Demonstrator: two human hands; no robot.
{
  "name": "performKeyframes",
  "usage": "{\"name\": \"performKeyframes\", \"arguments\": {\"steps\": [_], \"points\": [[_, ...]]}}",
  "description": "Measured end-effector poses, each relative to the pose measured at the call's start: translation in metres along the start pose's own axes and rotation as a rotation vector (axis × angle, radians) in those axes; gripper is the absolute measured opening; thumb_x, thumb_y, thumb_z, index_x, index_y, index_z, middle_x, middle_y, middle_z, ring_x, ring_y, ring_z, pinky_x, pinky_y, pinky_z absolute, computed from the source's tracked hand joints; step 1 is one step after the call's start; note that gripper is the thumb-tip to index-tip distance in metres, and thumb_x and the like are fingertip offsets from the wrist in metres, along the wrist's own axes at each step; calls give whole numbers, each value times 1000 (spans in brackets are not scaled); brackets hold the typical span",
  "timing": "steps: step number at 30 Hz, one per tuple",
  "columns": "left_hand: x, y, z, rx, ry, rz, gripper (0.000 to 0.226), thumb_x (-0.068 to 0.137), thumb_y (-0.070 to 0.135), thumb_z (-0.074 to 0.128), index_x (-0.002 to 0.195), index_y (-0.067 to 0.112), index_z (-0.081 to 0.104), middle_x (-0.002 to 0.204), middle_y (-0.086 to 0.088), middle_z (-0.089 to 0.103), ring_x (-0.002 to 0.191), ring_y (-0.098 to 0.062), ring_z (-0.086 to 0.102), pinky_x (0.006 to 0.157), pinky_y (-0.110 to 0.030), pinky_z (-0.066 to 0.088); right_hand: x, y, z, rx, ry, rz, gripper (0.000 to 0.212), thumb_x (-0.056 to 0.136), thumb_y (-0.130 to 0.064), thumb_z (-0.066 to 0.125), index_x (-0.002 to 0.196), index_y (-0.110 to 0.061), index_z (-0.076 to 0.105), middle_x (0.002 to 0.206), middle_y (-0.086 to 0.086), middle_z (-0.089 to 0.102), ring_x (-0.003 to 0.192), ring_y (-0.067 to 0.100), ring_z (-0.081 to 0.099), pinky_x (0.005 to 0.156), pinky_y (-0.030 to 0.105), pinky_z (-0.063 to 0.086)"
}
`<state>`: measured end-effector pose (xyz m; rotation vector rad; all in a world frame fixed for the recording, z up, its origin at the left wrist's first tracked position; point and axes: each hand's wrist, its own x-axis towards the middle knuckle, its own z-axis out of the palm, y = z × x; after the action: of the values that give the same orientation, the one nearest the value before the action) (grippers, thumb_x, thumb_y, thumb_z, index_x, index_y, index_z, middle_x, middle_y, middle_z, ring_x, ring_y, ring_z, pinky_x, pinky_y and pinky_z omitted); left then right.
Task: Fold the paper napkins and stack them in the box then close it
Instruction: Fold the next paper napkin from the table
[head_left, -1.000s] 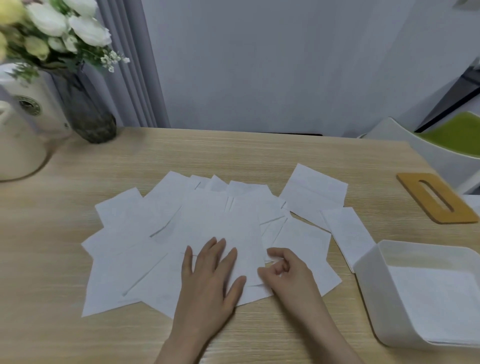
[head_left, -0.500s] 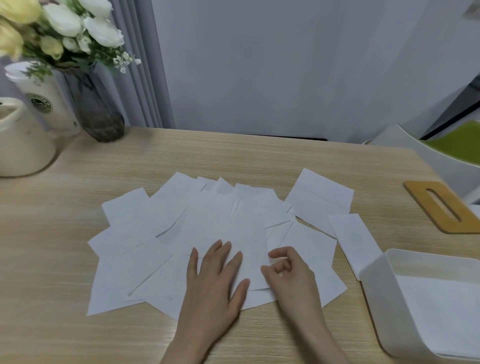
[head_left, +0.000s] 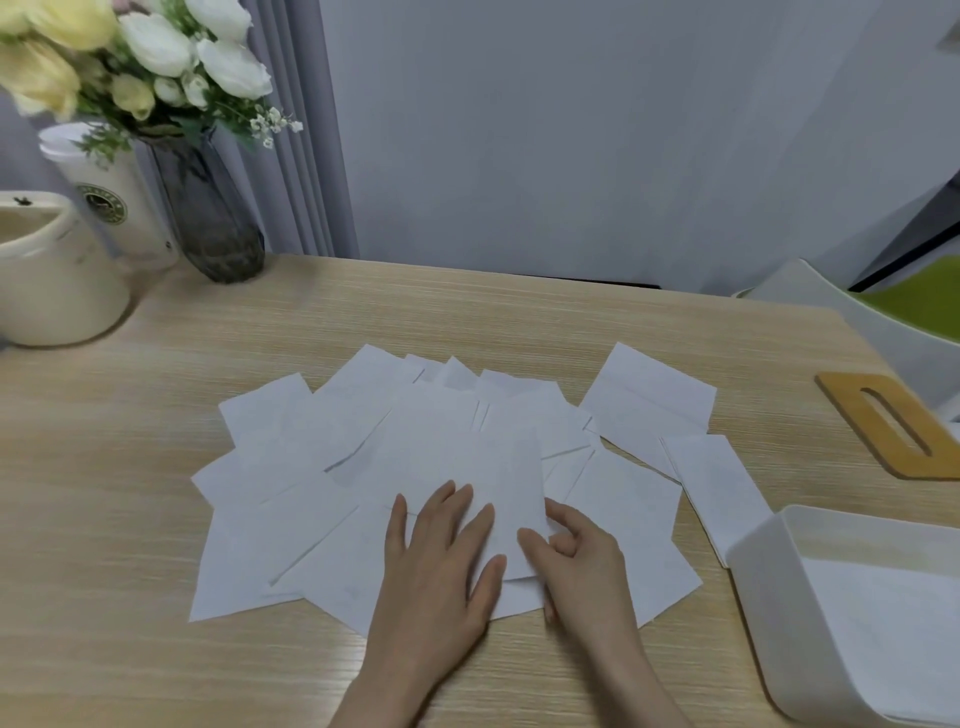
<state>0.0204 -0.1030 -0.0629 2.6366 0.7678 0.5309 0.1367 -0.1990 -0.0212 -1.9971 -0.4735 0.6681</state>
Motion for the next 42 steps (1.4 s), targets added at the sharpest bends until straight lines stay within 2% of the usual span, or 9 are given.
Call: {"name": "performKeyframes", "arguments": {"steps": [5, 10, 15, 18, 22, 27, 32, 36, 42], "points": [[-2, 5, -8, -169, 125, -80, 47, 93, 39, 41, 123, 15, 67, 135, -4, 59, 134, -21, 47, 114, -47, 28, 0, -5, -11, 260, -35, 156, 13, 92, -17, 60, 101, -15, 68, 37, -7, 50, 30, 12, 36, 34, 19, 29], [-4, 12, -21, -508, 232, -423, 45, 86, 53, 43, 118, 31, 67, 106, 29, 63, 99, 3, 56, 83, -22, 45, 0, -4, -27, 484, -92, 331, 14, 91, -15, 61, 101, -8, 67, 35, -1, 38, 25, 8, 24, 31, 12, 15], [7, 13, -30, -1208, 23, -751, 22, 84, 46, 66, 102, 37, 74, 91, -4, 75, 77, -16, 66, 76, -33, 51, -5, 1, -27, 485, -126, 345, 15, 89, -16, 63, 99, -7, 69, 36, 2, 38, 24, 8, 24, 30, 11, 16], [12, 13, -37, -1237, -51, -714, 19, 95, 25, 59, 97, 28, 78, 84, -7, 75, 66, -15, 64, 55, -25, 47, -10, 2, -22, 476, -146, 337, 14, 88, -16, 64, 97, -7, 69, 36, 4, 40, 23, 9, 25, 30, 10, 16], [9, 13, -41, -1310, -73, -762, 19, 95, 8, 58, 103, 14, 74, 94, -10, 77, 87, -25, 73, 78, -38, 55, -15, 1, -14, 444, -172, 297, 11, 88, -17, 65, 94, -9, 70, 37, 4, 43, 23, 10, 27, 30, 12, 17], [6, 11, -43, -1223, -20, -786, 26, 97, 1, 51, 99, 18, 71, 89, -5, 77, 84, -22, 73, 76, -35, 55, -19, -1, -8, 347, -188, 201, 12, 89, -17, 64, 98, -10, 69, 45, -1, 58, 27, 11, 35, 33, 16, 25], [3, -5, -45, -1190, 74, -821, 26, 96, 0, 50, 95, 17, 71, 84, -4, 76, 77, -16, 69, 68, -30, 50, -15, -1, -12, -5, 49, 25, 8, 84, -22, 68, 89, -29, 69, 76, -11, 69, 66, 1, 58, 64, 22, 41], [5, -15, -47, -1237, 88, -868, 25, 95, 0, 52, 95, 15, 72, 88, -1, 77, 77, -12, 68, 66, -26, 48, -10, -2, -14, -262, 73, -3, 24, 82, -35, 67, 102, -39, 56, 94, -18, 61, 92, -3, 55, 77, 29, 44], [5, -18, -48, -1275, 49, -864, 23, 94, 2, 54, 98, 15, 72, 91, -1, 77, 78, -12, 72, 60, -21, 52, -9, -5, -5, -343, 27, 4, 33, 76, -33, 70, 103, -39, 51, 79, -15, 60, 82, -2, 56, 63, 25, 39]]}}
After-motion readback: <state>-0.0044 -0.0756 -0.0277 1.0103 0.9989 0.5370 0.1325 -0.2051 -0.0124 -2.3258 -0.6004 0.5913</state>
